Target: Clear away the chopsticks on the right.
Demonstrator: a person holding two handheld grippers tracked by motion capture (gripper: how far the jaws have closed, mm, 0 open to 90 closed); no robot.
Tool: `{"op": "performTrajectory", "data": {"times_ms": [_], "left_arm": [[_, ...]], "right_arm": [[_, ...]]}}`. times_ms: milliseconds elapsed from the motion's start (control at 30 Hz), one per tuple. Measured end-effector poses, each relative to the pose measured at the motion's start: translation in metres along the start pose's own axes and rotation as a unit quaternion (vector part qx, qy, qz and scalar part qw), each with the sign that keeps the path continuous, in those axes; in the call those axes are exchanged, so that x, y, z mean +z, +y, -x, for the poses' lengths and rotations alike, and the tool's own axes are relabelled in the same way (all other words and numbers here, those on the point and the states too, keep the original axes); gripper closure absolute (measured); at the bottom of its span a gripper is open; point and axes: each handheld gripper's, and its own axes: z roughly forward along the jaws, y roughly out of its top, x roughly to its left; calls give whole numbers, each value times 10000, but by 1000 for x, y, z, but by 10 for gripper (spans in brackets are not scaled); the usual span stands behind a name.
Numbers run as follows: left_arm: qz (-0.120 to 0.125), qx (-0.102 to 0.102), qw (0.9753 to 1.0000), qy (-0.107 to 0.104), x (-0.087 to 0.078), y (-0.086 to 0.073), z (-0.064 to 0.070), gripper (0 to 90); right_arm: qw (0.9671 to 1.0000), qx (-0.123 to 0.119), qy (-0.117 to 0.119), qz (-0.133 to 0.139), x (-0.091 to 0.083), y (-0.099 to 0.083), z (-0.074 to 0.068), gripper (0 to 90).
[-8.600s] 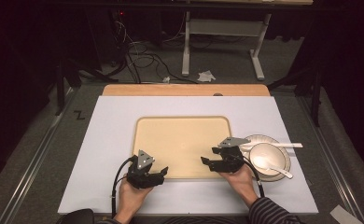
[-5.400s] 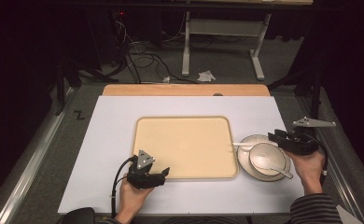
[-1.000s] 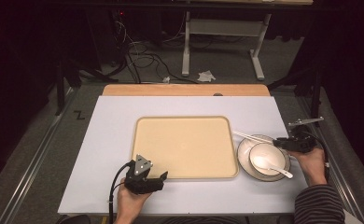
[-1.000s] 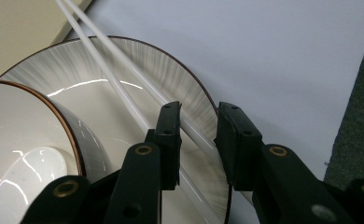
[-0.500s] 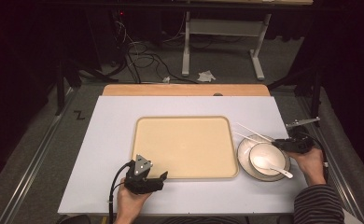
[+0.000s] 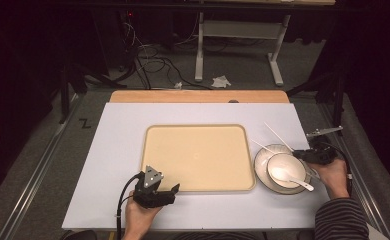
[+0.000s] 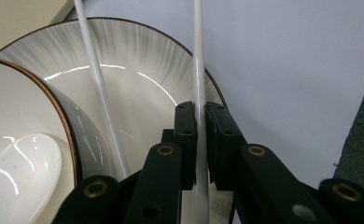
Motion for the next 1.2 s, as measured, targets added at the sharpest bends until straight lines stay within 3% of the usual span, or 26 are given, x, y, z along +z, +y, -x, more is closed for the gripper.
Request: {"op": "performTrajectory", "data": {"times_ms": [533,1200], "left_arm": [[-10,-8,10000,-9,0,0,0,256],[-92,-47,9999,-48,7,2,0,269]], "right_arm": [[10000,-79,-2,2,0,-2,2,863],[9982,63,-144,578,-26,-8,-4,863]]}}
